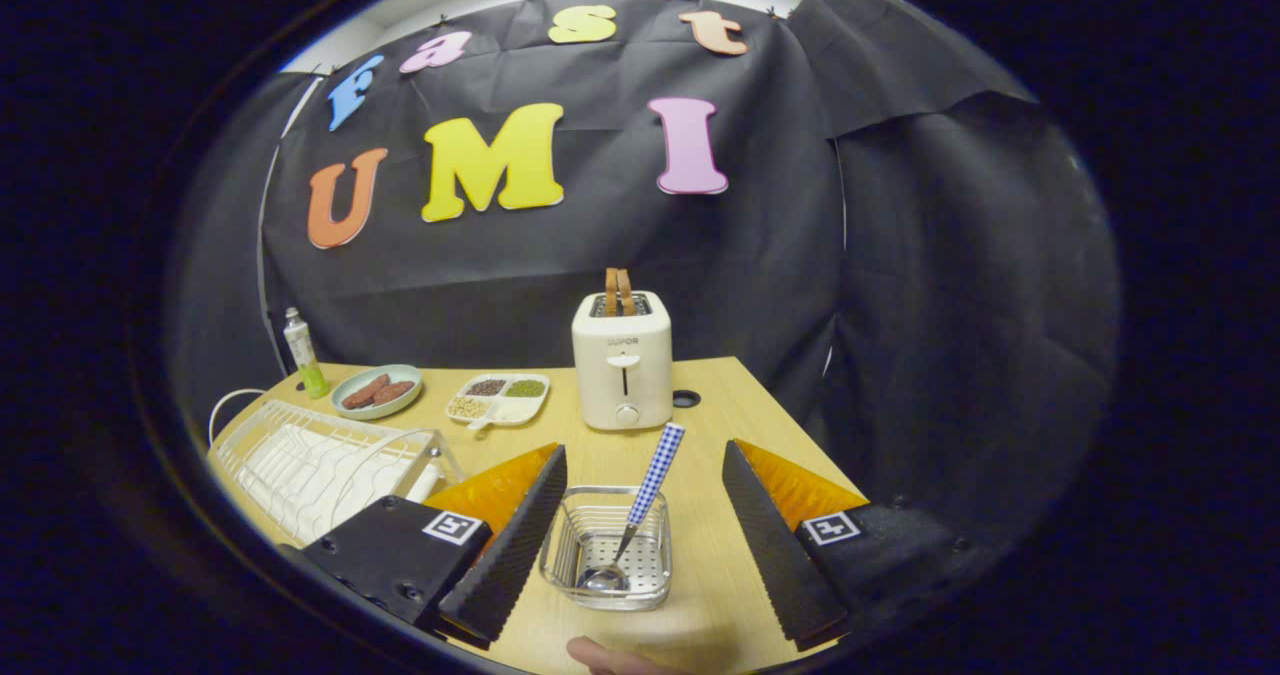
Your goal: Take the plate from the dish rack, then take the spoon from the basket and place it into the plate.
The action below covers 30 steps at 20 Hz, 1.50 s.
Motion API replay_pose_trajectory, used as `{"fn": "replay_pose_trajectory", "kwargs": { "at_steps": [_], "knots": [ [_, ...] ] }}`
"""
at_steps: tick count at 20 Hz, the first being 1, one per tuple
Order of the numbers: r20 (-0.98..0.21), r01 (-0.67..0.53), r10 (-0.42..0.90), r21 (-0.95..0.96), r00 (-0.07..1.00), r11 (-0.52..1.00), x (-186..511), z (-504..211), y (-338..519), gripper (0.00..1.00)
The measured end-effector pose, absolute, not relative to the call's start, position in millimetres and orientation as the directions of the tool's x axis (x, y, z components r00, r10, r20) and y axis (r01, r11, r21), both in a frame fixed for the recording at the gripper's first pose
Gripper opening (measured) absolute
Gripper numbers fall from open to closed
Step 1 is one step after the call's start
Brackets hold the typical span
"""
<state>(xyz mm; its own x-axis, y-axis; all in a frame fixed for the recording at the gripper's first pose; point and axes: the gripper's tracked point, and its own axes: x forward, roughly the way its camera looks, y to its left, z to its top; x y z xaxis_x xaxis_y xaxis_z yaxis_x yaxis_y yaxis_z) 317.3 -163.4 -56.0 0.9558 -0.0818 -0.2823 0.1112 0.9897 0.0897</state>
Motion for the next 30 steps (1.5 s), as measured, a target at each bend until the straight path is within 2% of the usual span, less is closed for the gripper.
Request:
{"fn": "replay_pose_trajectory", "kwargs": {
  "at_steps": [5, 8, 10, 13, 22, 30],
  "knots": [
    [-0.336, 0.091, -0.028, 0.173, 0.941, 0.981, 357, -76, -168, 0.92],
    [-0.351, 0.08, -0.011, 0.184, 0.936, 0.98, 366, -86, -163, 0.51],
    [-0.313, 0.055, 0.018, 0.222, 0.949, 0.973, 362, -75, -155, 0.24],
    [-0.244, 0.061, -0.01, 0.201, 0.97, 0.978, 352, -52, -151, 0.15],
    [-0.048, 0.027, -0.022, 0.101, 0.999, 0.995, 287, 52, -107, 0.15],
    [0.109, -0.024, 0.016, 0.07, 0.994, 0.997, 177, 161, -49, 0.15]
  ]
}}
